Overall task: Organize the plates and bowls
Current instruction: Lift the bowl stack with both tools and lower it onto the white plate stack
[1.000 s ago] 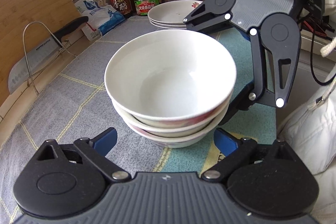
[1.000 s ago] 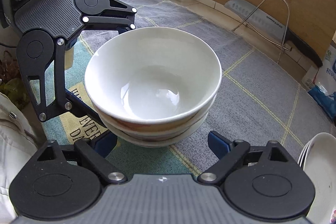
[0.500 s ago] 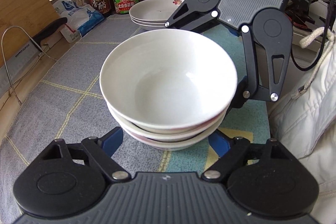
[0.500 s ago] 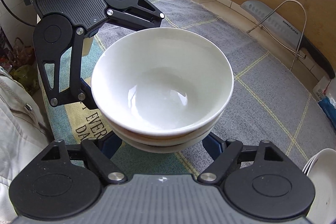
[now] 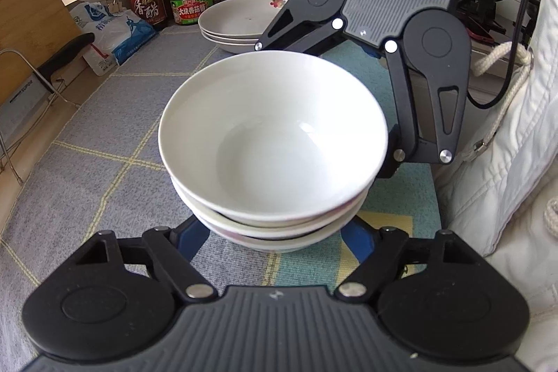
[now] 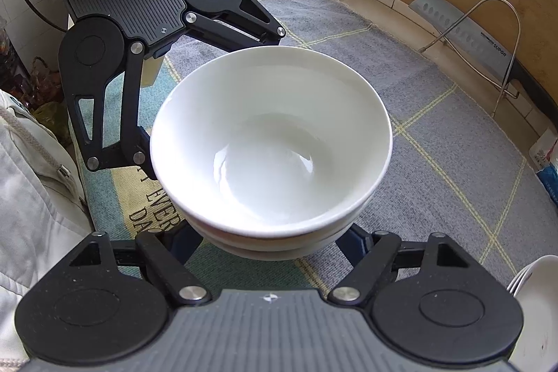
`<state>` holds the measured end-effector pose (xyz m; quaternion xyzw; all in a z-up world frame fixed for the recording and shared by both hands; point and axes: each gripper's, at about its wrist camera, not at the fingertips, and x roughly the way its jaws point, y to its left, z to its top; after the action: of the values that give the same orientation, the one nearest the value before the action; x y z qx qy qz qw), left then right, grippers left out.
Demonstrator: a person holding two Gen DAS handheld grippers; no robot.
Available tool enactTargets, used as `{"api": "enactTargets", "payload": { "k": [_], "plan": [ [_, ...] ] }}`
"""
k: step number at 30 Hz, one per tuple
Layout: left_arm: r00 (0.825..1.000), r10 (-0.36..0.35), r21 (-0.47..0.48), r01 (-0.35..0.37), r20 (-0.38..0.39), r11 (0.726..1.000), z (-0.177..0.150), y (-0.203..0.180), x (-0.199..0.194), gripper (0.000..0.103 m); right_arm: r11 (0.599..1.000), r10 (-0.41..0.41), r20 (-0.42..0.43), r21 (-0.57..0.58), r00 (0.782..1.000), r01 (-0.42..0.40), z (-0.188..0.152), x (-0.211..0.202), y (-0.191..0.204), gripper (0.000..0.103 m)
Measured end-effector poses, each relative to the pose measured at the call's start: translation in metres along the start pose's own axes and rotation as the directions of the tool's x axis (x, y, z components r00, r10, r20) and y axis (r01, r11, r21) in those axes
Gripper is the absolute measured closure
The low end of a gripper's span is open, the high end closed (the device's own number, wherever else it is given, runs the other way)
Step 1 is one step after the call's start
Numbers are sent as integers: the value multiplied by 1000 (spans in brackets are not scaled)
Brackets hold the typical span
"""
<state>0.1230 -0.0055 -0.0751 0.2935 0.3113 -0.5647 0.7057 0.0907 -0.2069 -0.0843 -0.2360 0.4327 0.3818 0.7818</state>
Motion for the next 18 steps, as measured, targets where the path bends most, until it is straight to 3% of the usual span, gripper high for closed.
{"api": "enactTargets", "payload": {
  "k": [18],
  "plan": [
    [1000, -15, -13, 15, -6, 1000, 2, 0, 3, 19, 1000, 6, -29, 1, 1000, -6, 7, 3, 1, 17]
  ]
}}
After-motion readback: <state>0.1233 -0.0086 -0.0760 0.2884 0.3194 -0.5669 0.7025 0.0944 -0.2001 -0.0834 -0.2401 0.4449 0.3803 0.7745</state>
